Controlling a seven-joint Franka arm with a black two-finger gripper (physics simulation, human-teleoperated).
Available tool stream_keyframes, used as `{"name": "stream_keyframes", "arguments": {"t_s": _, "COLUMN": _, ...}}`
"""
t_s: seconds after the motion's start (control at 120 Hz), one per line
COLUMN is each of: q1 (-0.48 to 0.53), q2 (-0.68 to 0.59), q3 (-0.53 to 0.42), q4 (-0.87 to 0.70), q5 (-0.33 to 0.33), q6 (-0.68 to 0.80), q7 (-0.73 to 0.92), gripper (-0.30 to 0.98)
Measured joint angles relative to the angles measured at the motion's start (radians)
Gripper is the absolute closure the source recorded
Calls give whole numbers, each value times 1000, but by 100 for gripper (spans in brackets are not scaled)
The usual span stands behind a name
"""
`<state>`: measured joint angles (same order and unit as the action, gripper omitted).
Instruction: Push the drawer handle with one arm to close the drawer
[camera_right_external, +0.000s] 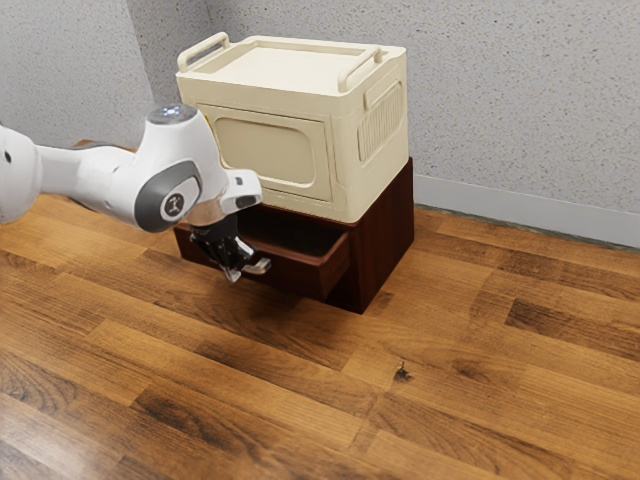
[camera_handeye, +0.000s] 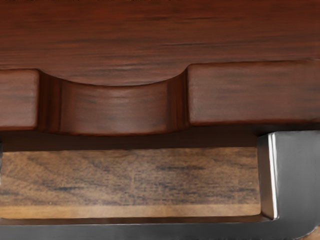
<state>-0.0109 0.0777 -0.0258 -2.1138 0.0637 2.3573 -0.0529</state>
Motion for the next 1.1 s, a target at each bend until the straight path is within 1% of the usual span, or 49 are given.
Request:
{"name": "stream_keyframes", "arguments": {"t_s": 0.15, "q1": -3, "q2": 22, "q3": 0, "q4": 23, "q5": 5, "q6": 14, "q7": 17, "gripper": 78}}
{"name": "stream_keyframes", "arguments": {"t_s": 0.492, "q1": -3, "q2": 129, "q3": 0, "q4": 139, "q5": 40, "q6": 44, "q7": 94, "gripper": 78}}
{"name": "stream_keyframes", "arguments": {"t_s": 0.65, "q1": -3, "q2": 144, "q3": 1, "q4": 169, "q5": 55, "q6": 54, "q7": 126, "gripper": 75}}
{"name": "stream_keyframes", "arguments": {"t_s": 1.033, "q1": -1, "q2": 218, "q3": 1, "q4": 260, "q5": 98, "q6": 80, "q7": 183, "gripper": 78}}
{"name": "stream_keyframes", "arguments": {"t_s": 1.092, "q1": 1, "q2": 229, "q3": 2, "q4": 269, "q5": 103, "q6": 84, "q7": 187, "gripper": 80}}
{"name": "stream_keyframes", "arguments": {"t_s": 1.1, "q1": 2, "q2": 230, "q3": 2, "q4": 270, "q5": 104, "q6": 85, "q7": 188, "gripper": 79}}
